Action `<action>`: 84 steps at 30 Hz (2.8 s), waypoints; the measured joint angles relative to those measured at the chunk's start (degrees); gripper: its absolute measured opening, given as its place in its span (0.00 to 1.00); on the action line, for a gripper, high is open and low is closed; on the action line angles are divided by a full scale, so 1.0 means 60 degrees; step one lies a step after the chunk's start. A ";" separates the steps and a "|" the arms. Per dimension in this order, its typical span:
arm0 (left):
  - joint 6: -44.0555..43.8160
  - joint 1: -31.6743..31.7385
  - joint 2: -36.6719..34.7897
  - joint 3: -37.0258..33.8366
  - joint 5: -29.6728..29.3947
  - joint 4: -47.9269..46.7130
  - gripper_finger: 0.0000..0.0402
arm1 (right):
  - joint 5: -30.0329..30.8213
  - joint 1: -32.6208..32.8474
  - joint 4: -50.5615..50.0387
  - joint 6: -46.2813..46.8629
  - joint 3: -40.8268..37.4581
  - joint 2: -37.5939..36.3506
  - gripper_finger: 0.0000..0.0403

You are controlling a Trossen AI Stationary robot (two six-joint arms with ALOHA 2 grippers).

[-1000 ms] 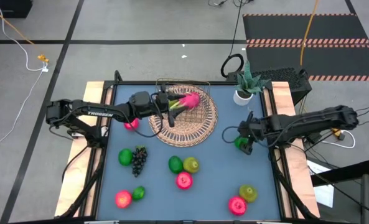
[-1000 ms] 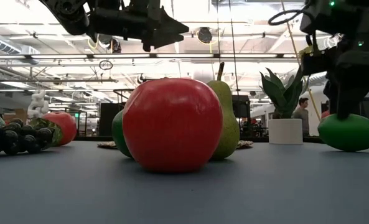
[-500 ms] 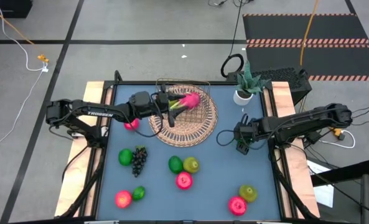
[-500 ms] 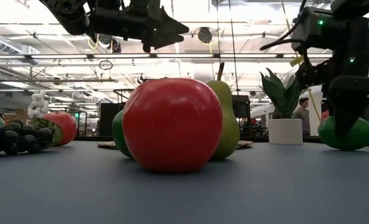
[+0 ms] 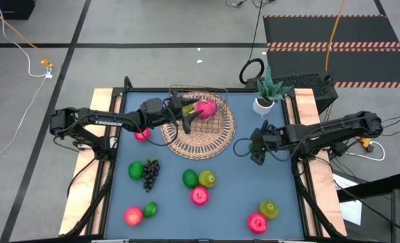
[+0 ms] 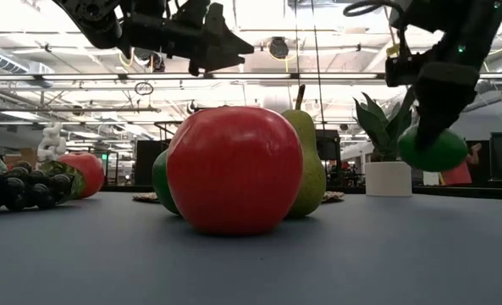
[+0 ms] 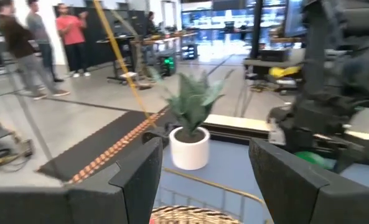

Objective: Build produce basket
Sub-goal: Put the green lime into the gold wire basket, then put the red apple into the gold wire basket

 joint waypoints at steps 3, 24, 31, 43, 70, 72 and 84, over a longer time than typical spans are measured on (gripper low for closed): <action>0.0116 0.0000 0.0000 0.0000 -0.0214 0.0002 0.61 | -0.0301 0.0306 0.0415 0.0219 -0.0011 0.0067 0.74; 0.0227 -0.0022 -0.0004 0.0000 -0.0209 -0.0288 0.61 | 0.4986 0.0789 0.3834 -0.3749 0.0928 -0.0141 0.74; 0.0061 -0.0065 -0.0050 -0.0004 -0.0201 -0.0108 0.61 | 0.4432 0.0590 0.4517 -0.4818 0.1624 0.0011 0.74; 0.0154 -0.0617 -0.1920 -0.0007 0.0971 -0.1296 0.61 | 0.4404 0.0143 0.4062 -0.5918 0.4260 0.1984 0.74; -0.0217 -0.0336 -0.3671 -0.0007 -0.1288 -0.4923 0.61 | -0.2600 -0.4741 0.4601 -0.6864 0.5530 0.5735 0.84; -0.0234 -0.0291 -0.3663 -0.0007 -0.1285 -0.4934 0.61 | -0.2800 -0.4889 0.4305 -0.6883 0.5531 0.5735 0.88; -0.0218 -0.0266 -0.3672 -0.0007 -0.1287 -0.4477 0.61 | -0.2852 -0.4711 0.4503 -0.6730 0.6775 0.6971 0.95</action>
